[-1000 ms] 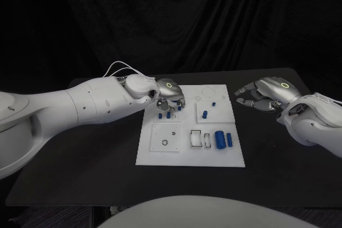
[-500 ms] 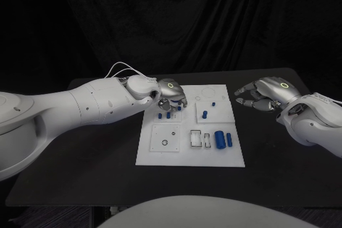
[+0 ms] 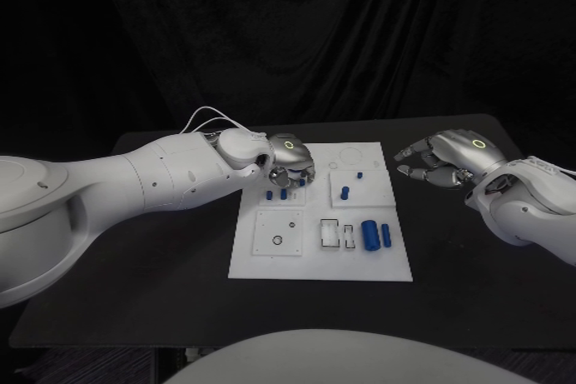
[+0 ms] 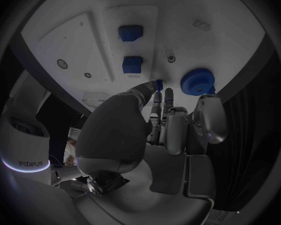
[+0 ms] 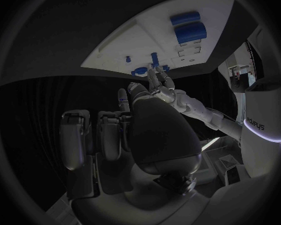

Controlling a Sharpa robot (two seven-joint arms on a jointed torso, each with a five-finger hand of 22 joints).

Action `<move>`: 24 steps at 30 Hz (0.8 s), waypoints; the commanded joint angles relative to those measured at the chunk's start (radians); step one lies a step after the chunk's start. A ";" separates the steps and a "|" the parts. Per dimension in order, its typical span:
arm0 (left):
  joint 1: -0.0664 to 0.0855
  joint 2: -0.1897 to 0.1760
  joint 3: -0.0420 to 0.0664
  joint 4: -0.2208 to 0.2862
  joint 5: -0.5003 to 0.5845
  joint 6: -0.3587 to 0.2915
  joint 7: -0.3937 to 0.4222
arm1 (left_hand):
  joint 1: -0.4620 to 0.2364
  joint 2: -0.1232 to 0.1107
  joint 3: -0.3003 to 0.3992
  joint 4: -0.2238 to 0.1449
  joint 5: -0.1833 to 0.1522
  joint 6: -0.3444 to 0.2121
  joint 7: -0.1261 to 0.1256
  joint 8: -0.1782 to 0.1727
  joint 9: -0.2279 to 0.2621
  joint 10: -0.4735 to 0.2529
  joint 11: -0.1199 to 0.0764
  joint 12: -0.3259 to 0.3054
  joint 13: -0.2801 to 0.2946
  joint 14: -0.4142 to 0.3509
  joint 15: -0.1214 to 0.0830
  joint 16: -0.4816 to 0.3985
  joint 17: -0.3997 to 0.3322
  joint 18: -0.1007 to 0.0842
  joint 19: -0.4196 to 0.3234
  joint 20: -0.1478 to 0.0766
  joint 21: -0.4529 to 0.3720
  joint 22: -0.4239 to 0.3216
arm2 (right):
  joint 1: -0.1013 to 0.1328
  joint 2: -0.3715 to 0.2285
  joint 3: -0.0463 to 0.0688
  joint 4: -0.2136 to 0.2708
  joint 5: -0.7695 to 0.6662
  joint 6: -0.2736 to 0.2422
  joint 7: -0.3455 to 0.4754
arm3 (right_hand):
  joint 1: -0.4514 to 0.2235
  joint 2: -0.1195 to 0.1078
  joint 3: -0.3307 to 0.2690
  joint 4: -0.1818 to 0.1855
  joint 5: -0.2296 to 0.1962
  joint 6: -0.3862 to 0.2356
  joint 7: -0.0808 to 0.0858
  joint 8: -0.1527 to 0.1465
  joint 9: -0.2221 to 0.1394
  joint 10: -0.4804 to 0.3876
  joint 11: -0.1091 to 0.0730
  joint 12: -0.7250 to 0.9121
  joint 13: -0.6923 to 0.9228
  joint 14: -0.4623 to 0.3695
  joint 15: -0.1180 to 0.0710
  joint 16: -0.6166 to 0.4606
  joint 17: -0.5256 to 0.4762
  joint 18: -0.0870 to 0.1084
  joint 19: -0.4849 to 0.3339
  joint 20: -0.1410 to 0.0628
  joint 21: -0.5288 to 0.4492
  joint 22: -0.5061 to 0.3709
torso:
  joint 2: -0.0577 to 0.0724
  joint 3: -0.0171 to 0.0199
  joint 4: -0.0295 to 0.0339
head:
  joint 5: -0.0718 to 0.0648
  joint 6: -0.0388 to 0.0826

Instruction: Assemble the parts on the task board

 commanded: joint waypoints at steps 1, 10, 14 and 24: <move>-0.005 0.005 0.001 -0.005 -0.010 0.005 0.003 | -0.012 -0.003 0.008 -0.003 0.008 0.009 -0.001 0.008 0.004 0.012 0.001 0.000 0.002 -0.002 -0.002 0.007 0.050 0.007 0.006 0.001 0.003 0.170 | -0.002 0.000 0.001 0.002 -0.006 -0.003 -0.018 | 0.008 0.000 0.005 0.000 0.004 0.004 0.001 -0.005 -0.001 0.073 -0.002 0.001 0.035 0.108 0.006 0.003 0.263 -0.016 0.104 0.007 0.003 0.263 | 0.000 0.0003 0.0004 | -0.002 0.000; -0.009 0.009 0.001 -0.010 -0.010 0.007 0.006 | -0.017 -0.003 0.008 -0.006 0.006 0.020 0.003 0.017 0.010 0.021 -0.005 0.001 0.004 -0.003 -0.002 0.006 0.047 0.007 0.006 0.001 0.002 0.170 | -0.002 -0.003 0.001 0.003 -0.006 -0.003 -0.018 | 0.008 0.000 0.005 0.000 0.004 0.003 0.001 -0.005 -0.001 0.072 -0.002 0.000 0.034 0.108 0.006 0.003 0.263 -0.016 0.104 0.007 0.003 0.263 | 0.001 0.0001 0.0017 | -0.004 0.000; -0.010 0.010 0.001 -0.012 -0.010 0.010 0.004 | -0.019 -0.001 0.010 -0.008 0.006 0.030 0.011 0.024 0.015 0.030 -0.010 0.003 0.006 -0.002 -0.002 0.007 0.047 0.007 0.007 0.001 0.003 0.170 | -0.002 -0.001 0.001 0.002 -0.006 -0.003 -0.018 | 0.008 -0.001 0.006 0.000 0.004 0.003 0.001 -0.006 -0.001 0.072 -0.002 0.001 0.034 0.108 0.006 0.003 0.263 -0.016 0.104 0.007 0.003 0.263 | 0.001 -0.0002 0.0010 | -0.005 0.000; -0.011 0.013 0.001 -0.020 -0.010 0.002 -0.001 | -0.014 0.009 0.019 -0.020 0.018 0.047 0.017 0.039 0.028 0.065 -0.015 0.011 0.011 -0.006 -0.002 0.001 0.037 0.007 0.007 0.001 0.001 0.170 | -0.002 0.000 0.001 0.001 -0.006 0.000 -0.018 | 0.009 -0.001 0.006 0.000 0.004 0.002 0.002 -0.006 -0.001 0.073 -0.002 0.001 0.034 0.108 0.006 0.003 0.263 -0.016 0.104 0.007 0.003 0.263 | 0.000 0.0006 0.0024 | -0.006 0.000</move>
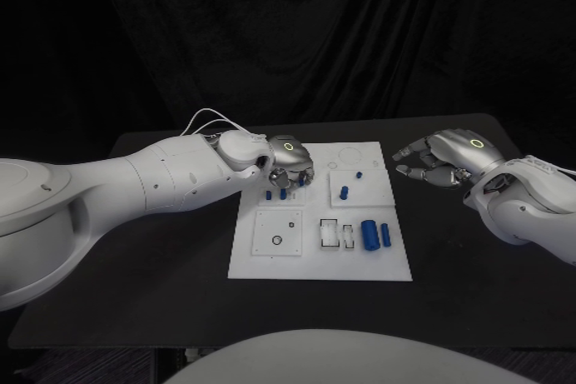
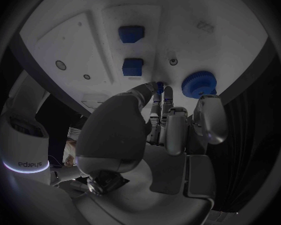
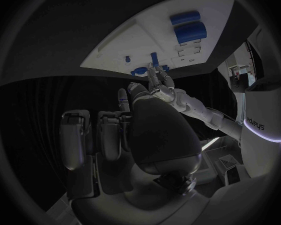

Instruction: Assemble the parts on the task board

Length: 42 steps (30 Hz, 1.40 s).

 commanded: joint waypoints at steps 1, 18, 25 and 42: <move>-0.004 0.002 0.000 -0.006 -0.010 0.000 0.000 | -0.004 0.012 0.004 -0.006 0.006 0.016 0.002 0.012 0.007 0.013 -0.001 0.006 0.002 -0.007 -0.002 -0.004 0.035 0.007 0.007 0.001 0.001 0.170 | -0.002 0.000 0.001 0.000 -0.005 0.000 -0.017 | 0.009 -0.001 0.006 0.000 0.004 0.002 0.001 -0.006 -0.002 0.073 -0.003 0.001 0.034 0.108 0.006 0.003 0.263 -0.016 0.104 0.007 0.003 0.263 | -0.001 0.0002 0.0001 | 0.000 0.000; -0.015 0.009 0.000 -0.020 -0.010 -0.041 0.001 | 0.000 0.032 0.003 -0.019 0.005 0.051 0.004 0.039 0.028 0.053 -0.009 0.014 0.010 -0.012 -0.001 -0.015 0.018 0.007 0.006 0.001 -0.004 0.169 | -0.003 0.005 0.001 -0.002 0.005 0.002 -0.011 | 0.010 0.000 0.008 -0.001 0.004 0.004 0.002 -0.005 -0.001 0.072 -0.002 -0.001 0.033 0.108 0.005 0.003 0.263 -0.016 0.104 0.007 0.003 0.263 | 0.000 0.0000 -0.0012 | 0.003 0.000; -0.019 0.006 0.000 -0.022 -0.010 -0.071 0.003 | 0.001 0.041 -0.001 -0.027 0.010 0.082 0.005 0.056 0.040 0.075 -0.011 0.018 0.015 -0.011 0.000 -0.015 0.016 0.007 0.009 0.001 -0.001 0.170 | -0.003 0.003 0.001 -0.001 0.005 0.003 -0.013 | 0.010 0.000 0.008 -0.001 0.004 0.004 0.002 -0.005 -0.001 0.072 -0.002 -0.001 0.033 0.108 0.005 0.003 0.263 -0.016 0.104 0.007 0.003 0.263 | 0.000 0.0000 0.0000 | 0.001 0.000; 0.000 -0.118 0.000 0.116 -0.009 -0.200 -0.022 | 0.007 0.022 0.015 -0.046 0.005 0.086 0.010 0.046 0.042 0.095 -0.006 0.007 0.009 0.005 -0.005 -0.005 0.026 0.001 0.032 0.000 0.031 0.179 | -0.005 -0.013 0.001 0.003 0.005 0.006 -0.015 | 0.012 -0.001 0.009 -0.002 0.004 0.004 0.002 -0.004 -0.001 0.072 -0.002 -0.002 0.032 0.108 0.005 0.003 0.263 -0.016 0.104 0.007 0.003 0.263 | -0.001 -0.0001 0.0011 | -0.005 0.000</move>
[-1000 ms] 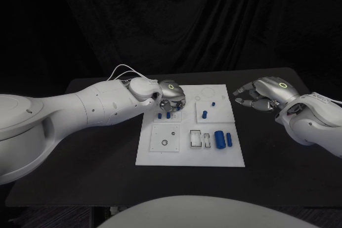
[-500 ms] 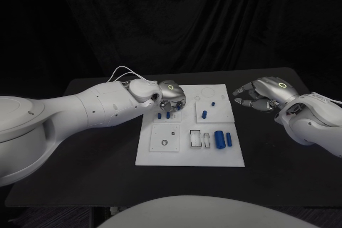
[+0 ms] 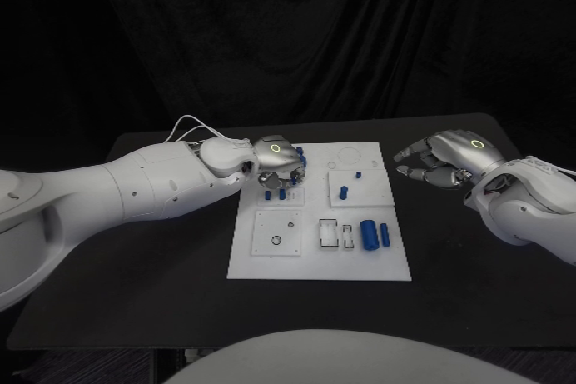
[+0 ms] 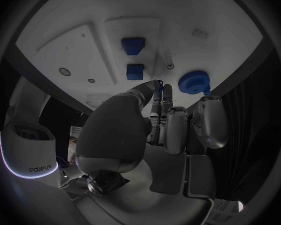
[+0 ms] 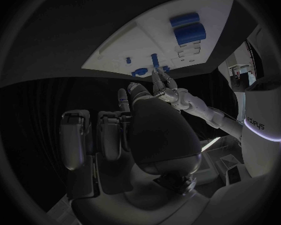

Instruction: Assemble the parts on the task board

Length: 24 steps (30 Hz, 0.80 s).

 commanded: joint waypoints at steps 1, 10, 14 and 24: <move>0.015 -0.026 0.001 0.039 -0.009 -0.063 -0.013 | 0.001 -0.009 0.003 -0.003 -0.006 0.006 0.001 -0.007 0.001 0.007 0.001 -0.003 0.000 0.008 -0.001 0.002 0.026 0.001 0.007 -0.001 0.004 0.179 | -0.003 -0.006 0.001 0.003 -0.001 0.002 -0.017 | 0.012 -0.001 0.007 0.000 0.004 0.004 0.002 -0.004 -0.002 0.070 0.000 -0.006 0.032 0.108 0.005 0.003 0.263 -0.016 0.104 0.007 0.003 0.263 | 0.000 0.0003 0.0016 | -0.001 0.000; 0.043 -0.104 0.001 0.110 -0.009 -0.056 -0.033 | -0.003 -0.014 0.011 -0.003 -0.015 0.006 0.001 -0.012 0.001 0.012 0.001 -0.007 -0.003 0.008 -0.001 -0.001 0.020 0.002 0.007 -0.001 0.001 0.178 | -0.004 -0.008 0.001 0.002 -0.001 0.012 -0.024 | 0.012 -0.002 0.007 0.000 0.004 0.003 0.003 -0.005 -0.002 0.069 0.000 -0.007 0.030 0.108 0.005 0.003 0.263 -0.016 0.104 0.007 0.003 0.263 | -0.002 0.0004 0.0057 | 0.002 0.000; 0.045 -0.120 0.000 0.116 -0.008 -0.044 -0.033 | -0.005 -0.016 0.014 -0.002 -0.018 0.005 0.000 -0.015 0.000 0.009 0.001 -0.012 -0.005 0.005 -0.001 -0.008 0.010 0.004 0.003 -0.001 -0.008 0.175 | -0.005 -0.008 0.001 0.002 -0.001 0.015 -0.024 | 0.012 -0.002 0.007 0.000 0.004 0.003 0.003 -0.005 -0.002 0.069 0.000 -0.006 0.030 0.108 0.005 0.003 0.263 -0.016 0.104 0.007 0.003 0.263 | -0.001 -0.0005 0.0069 | 0.000 0.000; 0.035 -0.119 0.000 0.097 -0.008 -0.019 -0.029 | -0.007 -0.020 0.021 -0.002 -0.023 -0.004 -0.002 -0.025 -0.002 0.010 0.001 -0.018 -0.008 0.003 -0.001 -0.012 0.006 0.004 0.000 -0.001 -0.013 0.174 | -0.008 -0.007 0.001 0.002 -0.001 0.017 -0.024 | 0.012 -0.001 0.008 0.000 0.004 0.002 0.004 -0.005 -0.002 0.069 0.000 -0.007 0.030 0.108 0.006 0.003 0.263 -0.016 0.104 0.007 0.003 0.263 | -0.004 0.0022 0.0185 | -0.011 0.000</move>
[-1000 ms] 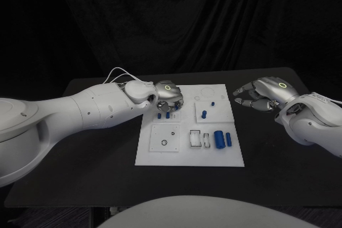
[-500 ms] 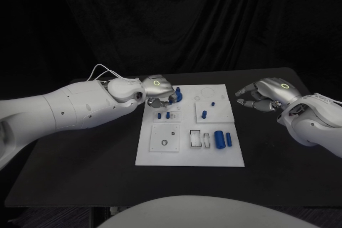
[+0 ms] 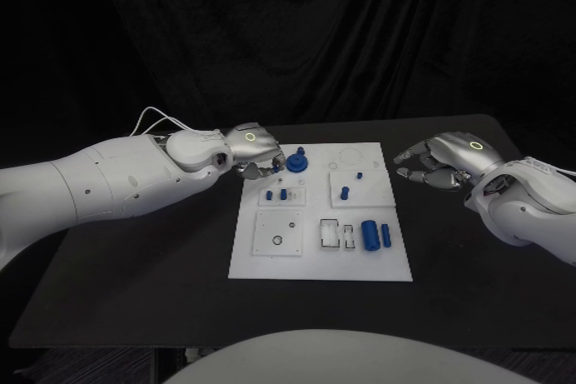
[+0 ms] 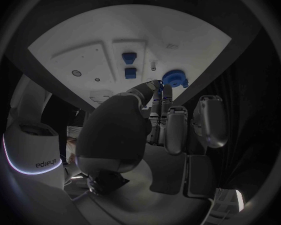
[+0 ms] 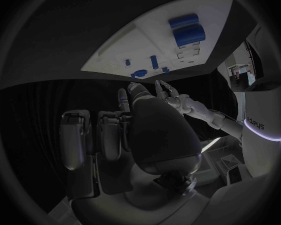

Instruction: Assemble the parts on the task board

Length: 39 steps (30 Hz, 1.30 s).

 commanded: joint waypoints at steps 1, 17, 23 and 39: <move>-0.009 0.009 0.001 -0.008 -0.008 0.019 0.002 | 0.000 -0.009 0.005 0.001 -0.009 -0.005 -0.002 -0.008 -0.002 0.005 -0.002 -0.003 -0.002 0.003 -0.001 -0.004 0.005 0.004 0.000 -0.001 -0.002 0.174 | -0.003 0.001 0.001 0.001 -0.002 0.003 -0.022 | 0.014 0.001 0.008 0.000 0.004 0.002 0.004 -0.005 -0.001 0.069 0.000 -0.003 0.030 0.108 0.006 0.003 0.263 -0.016 0.104 0.007 0.003 0.263 | -0.001 0.0018 0.0070 | -0.004 0.000; -0.033 0.035 0.000 -0.042 -0.008 0.051 0.002 | -0.004 -0.011 0.010 0.002 -0.014 -0.015 -0.003 -0.018 -0.005 0.012 -0.002 -0.004 -0.002 0.002 -0.001 -0.007 0.001 0.005 -0.001 -0.001 -0.006 0.173 | -0.005 0.004 0.001 0.000 -0.002 0.010 -0.023 | 0.015 0.001 0.009 0.000 0.004 0.002 0.004 -0.006 -0.002 0.069 0.000 -0.003 0.029 0.108 0.006 0.003 0.263 -0.016 0.104 0.007 0.002 0.263 | 0.000 0.0011 0.0049 | 0.004 0.000; -0.037 0.042 0.000 -0.048 -0.008 0.060 0.004 | -0.005 -0.011 0.011 0.003 -0.015 -0.019 -0.003 -0.021 -0.006 0.012 -0.001 -0.006 -0.003 0.001 -0.001 -0.008 -0.001 0.005 -0.002 -0.001 -0.009 0.172 | -0.005 0.007 0.001 -0.002 -0.002 0.011 -0.023 | 0.016 0.002 0.010 -0.001 0.004 0.002 0.004 -0.005 -0.002 0.069 0.000 -0.003 0.029 0.108 0.006 0.003 0.263 -0.016 0.104 0.007 0.003 0.263 | -0.001 0.0025 0.0040 | 0.006 0.000; -0.048 0.062 0.001 -0.070 -0.008 0.015 -0.001 | -0.005 -0.010 0.014 0.004 -0.013 -0.020 -0.003 -0.024 -0.007 0.016 -0.002 -0.005 -0.002 0.002 -0.001 -0.007 0.001 0.004 0.001 -0.001 -0.004 0.174 | -0.007 0.007 0.001 -0.002 -0.002 0.013 -0.022 | 0.017 0.002 0.011 -0.001 0.004 0.002 0.004 -0.005 -0.002 0.069 0.000 -0.003 0.029 0.108 0.006 0.003 0.263 -0.016 0.104 0.007 0.003 0.263 | -0.001 0.0016 0.0039 | 0.005 0.000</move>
